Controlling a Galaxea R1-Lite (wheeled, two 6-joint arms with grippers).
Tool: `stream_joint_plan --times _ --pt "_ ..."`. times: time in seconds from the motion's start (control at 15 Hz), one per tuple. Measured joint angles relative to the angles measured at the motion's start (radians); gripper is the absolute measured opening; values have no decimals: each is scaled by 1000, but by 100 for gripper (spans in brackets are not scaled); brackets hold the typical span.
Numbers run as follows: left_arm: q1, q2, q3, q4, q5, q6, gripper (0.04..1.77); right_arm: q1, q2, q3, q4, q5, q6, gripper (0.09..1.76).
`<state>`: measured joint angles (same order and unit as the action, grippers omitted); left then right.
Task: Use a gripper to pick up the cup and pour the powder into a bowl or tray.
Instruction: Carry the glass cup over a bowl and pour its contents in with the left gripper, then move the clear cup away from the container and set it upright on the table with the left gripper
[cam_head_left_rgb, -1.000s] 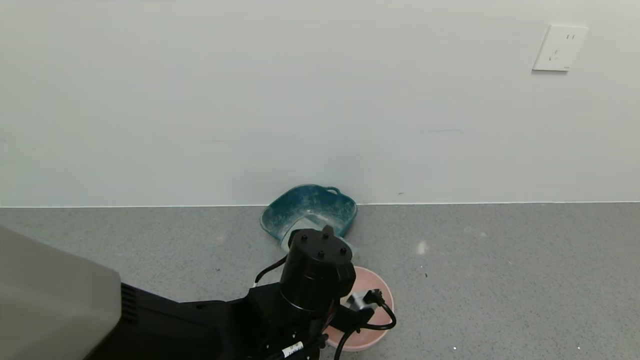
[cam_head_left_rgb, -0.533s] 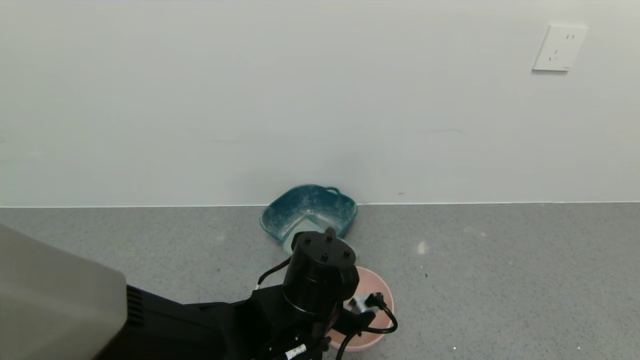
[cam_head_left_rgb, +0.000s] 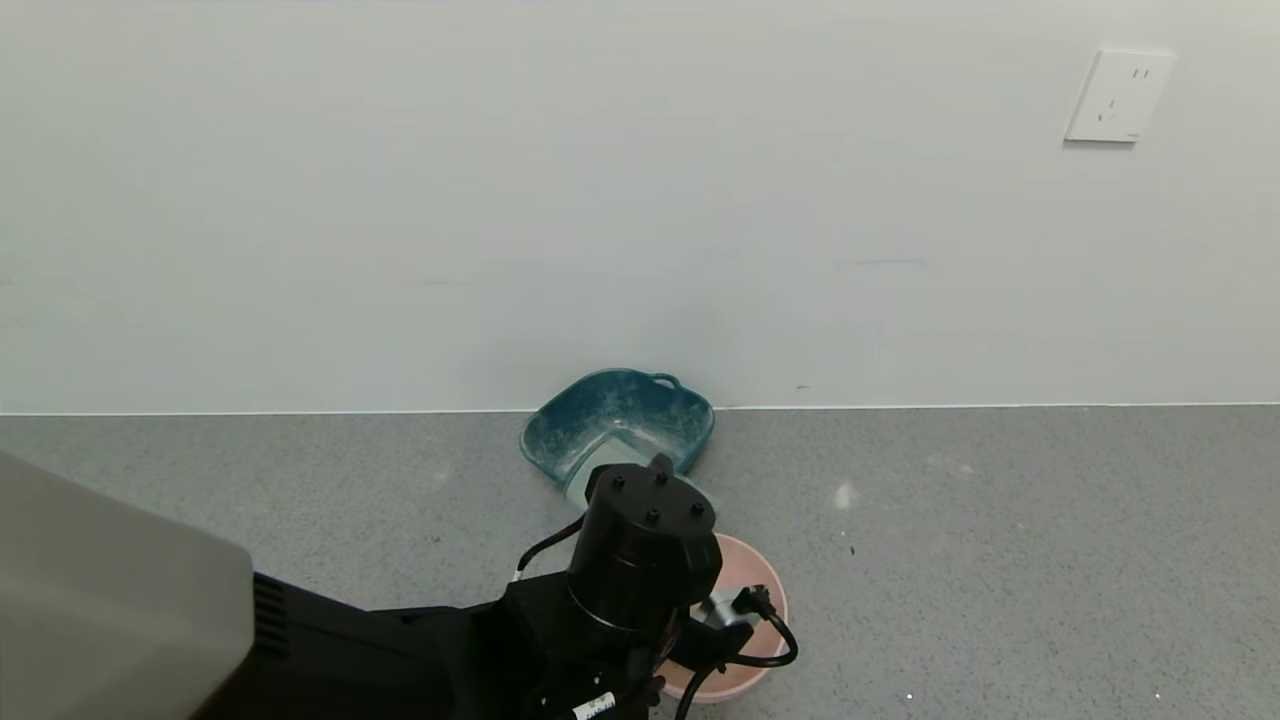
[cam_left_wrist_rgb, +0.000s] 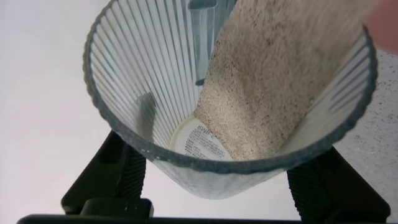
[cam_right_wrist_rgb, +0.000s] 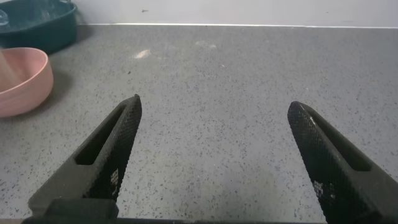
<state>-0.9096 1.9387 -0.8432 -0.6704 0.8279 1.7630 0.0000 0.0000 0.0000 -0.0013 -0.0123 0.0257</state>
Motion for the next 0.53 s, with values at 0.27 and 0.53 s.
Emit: stream_joint_plan --times 0.27,0.53 --pt "1 5 11 -63 -2 -16 129 0 0 0 0 0 0 171" --pt "1 9 31 -97 -4 -46 129 0 0 0 0 0 0 171"
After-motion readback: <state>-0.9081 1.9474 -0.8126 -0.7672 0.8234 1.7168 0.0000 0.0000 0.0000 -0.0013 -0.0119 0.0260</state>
